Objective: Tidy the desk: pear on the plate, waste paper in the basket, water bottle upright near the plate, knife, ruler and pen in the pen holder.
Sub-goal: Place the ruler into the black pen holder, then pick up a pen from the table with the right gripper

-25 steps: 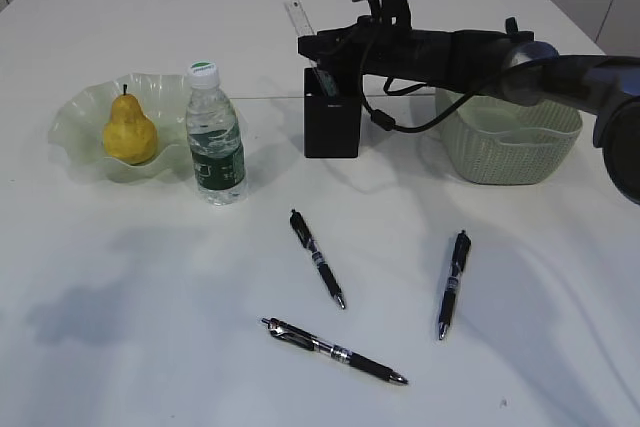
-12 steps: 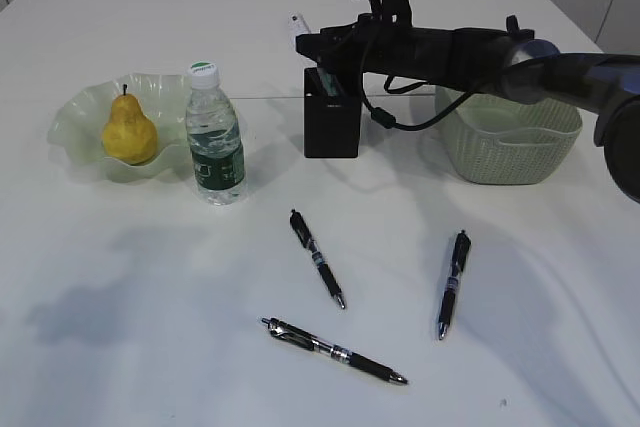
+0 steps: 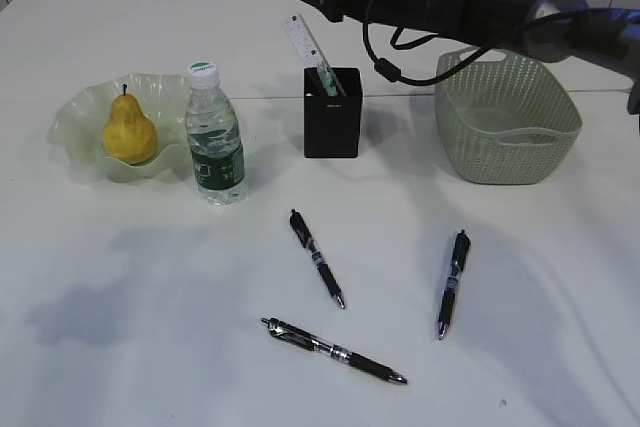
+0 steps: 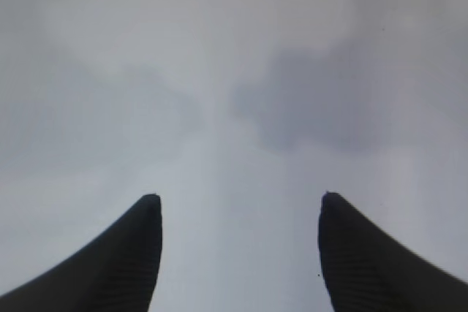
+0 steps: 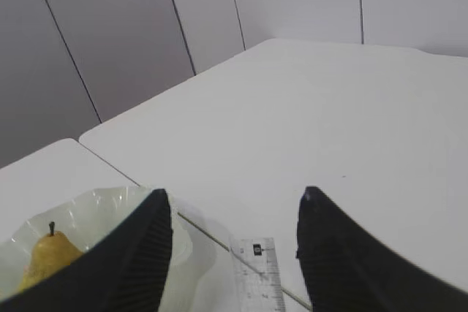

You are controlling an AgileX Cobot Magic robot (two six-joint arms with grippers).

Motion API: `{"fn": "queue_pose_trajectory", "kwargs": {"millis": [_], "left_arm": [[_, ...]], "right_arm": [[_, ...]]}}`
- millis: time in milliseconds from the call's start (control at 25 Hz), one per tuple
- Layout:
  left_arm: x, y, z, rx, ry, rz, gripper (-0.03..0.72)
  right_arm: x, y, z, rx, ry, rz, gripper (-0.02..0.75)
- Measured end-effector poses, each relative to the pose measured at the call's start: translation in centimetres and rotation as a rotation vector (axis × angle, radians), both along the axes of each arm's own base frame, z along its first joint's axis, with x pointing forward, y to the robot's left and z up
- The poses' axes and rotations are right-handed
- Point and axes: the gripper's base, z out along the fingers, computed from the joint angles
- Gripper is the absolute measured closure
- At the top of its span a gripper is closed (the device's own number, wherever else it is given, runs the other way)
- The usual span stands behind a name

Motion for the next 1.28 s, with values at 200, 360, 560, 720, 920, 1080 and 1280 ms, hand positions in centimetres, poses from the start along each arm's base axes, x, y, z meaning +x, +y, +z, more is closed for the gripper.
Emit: {"fn": "queue_pose_trajectory", "kwargs": {"millis": [200,360,560,720,920,1080,1280], "left_arm": [[-0.1,0.0,-0.1,0.004,0.017,0.001,0.214],[-0.3,0.1,-0.1,0.012,0.035,0.001,0.214],[-0.4,0.2,-0.2,0.018,0.046,0.001,0.214],[-0.4,0.2,-0.2,0.020,0.052,0.001,0.214],[-0.6,0.2,-0.2,0.024,0.072,0.003,0.214],[-0.7,0.2,-0.3,0.024,0.077,0.004,0.214],[-0.7,0.2,-0.3,0.023,0.079,0.005,0.214]], "right_arm": [[-0.8,-0.2,2.2,-0.035,0.082,0.000,0.328],[-1.7,-0.3,3.6,-0.074,0.186,0.008,0.328],[-3.5,-0.7,6.4,-0.152,0.276,0.028,0.328],[-5.4,-1.3,9.3,-0.227,0.333,0.019,0.327],[-8.3,-2.3,13.5,-0.300,0.390,-0.024,0.328],[-10.9,-3.5,16.4,-0.367,0.465,-0.082,0.328],[-13.8,-4.9,18.6,-0.427,0.583,-0.166,0.328]]}}
